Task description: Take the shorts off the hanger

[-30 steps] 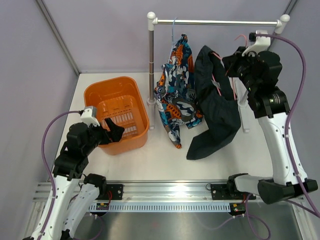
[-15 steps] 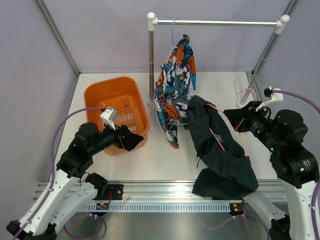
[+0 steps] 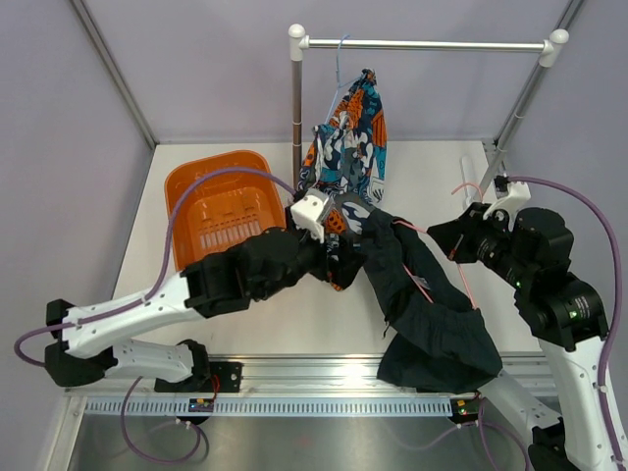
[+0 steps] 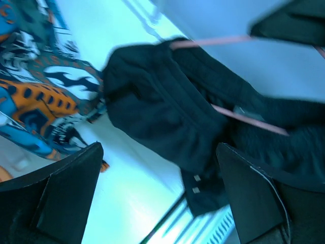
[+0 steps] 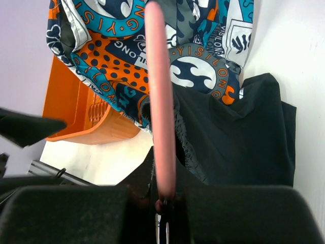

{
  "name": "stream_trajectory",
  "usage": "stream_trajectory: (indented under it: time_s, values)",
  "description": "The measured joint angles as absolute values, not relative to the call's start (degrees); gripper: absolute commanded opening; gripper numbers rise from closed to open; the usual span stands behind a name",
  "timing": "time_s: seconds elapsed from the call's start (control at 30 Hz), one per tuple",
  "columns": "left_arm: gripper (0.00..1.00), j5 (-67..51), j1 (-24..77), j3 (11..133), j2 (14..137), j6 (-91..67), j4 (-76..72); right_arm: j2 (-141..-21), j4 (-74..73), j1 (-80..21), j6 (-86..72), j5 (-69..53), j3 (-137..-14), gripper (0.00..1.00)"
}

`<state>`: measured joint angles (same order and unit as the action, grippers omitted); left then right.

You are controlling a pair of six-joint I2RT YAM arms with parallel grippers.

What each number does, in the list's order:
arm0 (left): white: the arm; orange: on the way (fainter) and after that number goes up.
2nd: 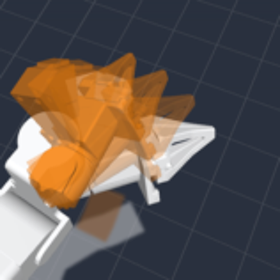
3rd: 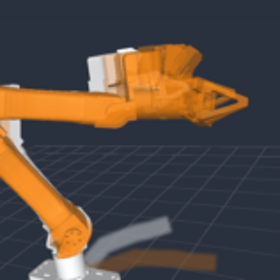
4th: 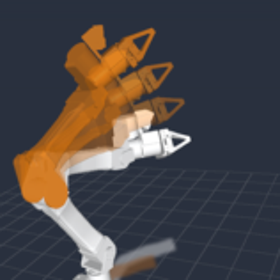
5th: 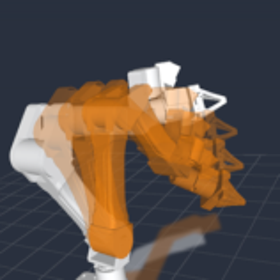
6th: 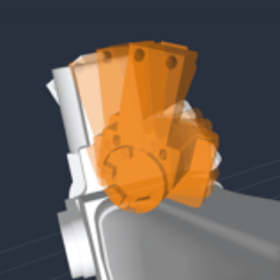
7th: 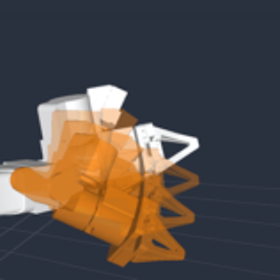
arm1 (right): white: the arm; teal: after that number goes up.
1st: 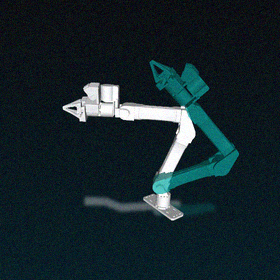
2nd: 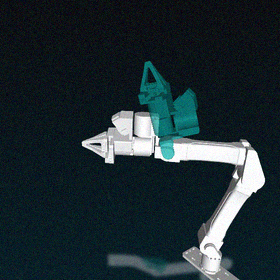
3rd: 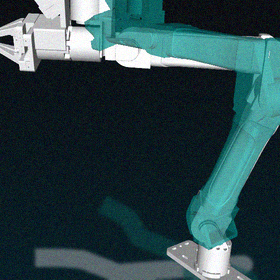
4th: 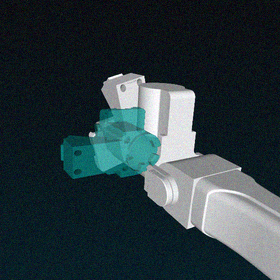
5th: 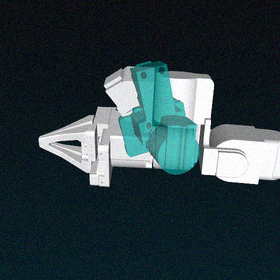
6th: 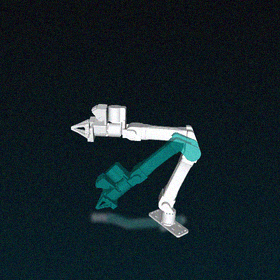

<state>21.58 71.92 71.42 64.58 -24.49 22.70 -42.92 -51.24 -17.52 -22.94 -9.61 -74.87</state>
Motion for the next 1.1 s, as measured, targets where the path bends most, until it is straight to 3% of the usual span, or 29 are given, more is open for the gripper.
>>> stream_trajectory:
  time_s: [0.47,0.77,0.9,0.93,1.03,1.1]
  values:
    - [0.99,36.58,71.83,87.90,87.55,-25.76,21.76,-49.54,-50.68,-19.94,-23.51,-10.15,-80.64,0.00]
    - [0.85,36.91,69.67,88.90,89.91,-26.96,22.44,-49.63,-50.87,-20.01,-23.18,-10.24,-82.67,0.00]
    - [0.60,36.86,68.55,88.90,90.13,-27.51,22.74,-49.60,-50.87,-20.05,-23.18,-10.48,-82.89,0.00]
    - [0.42,36.77,68.29,88.90,90.13,-27.59,22.68,-49.60,-50.87,-20.05,-23.18,-10.59,-82.89,0.00]
    - [0.13,36.32,67.85,88.86,90.13,-27.49,22.59,-49.60,-50.87,-20.14,-23.18,-10.76,-82.89,0.00]
    - [0.04,36.07,67.59,88.82,90.11,-27.29,22.46,-49.54,-50.87,-20.14,-23.18,-10.85,-82.89,0.00]
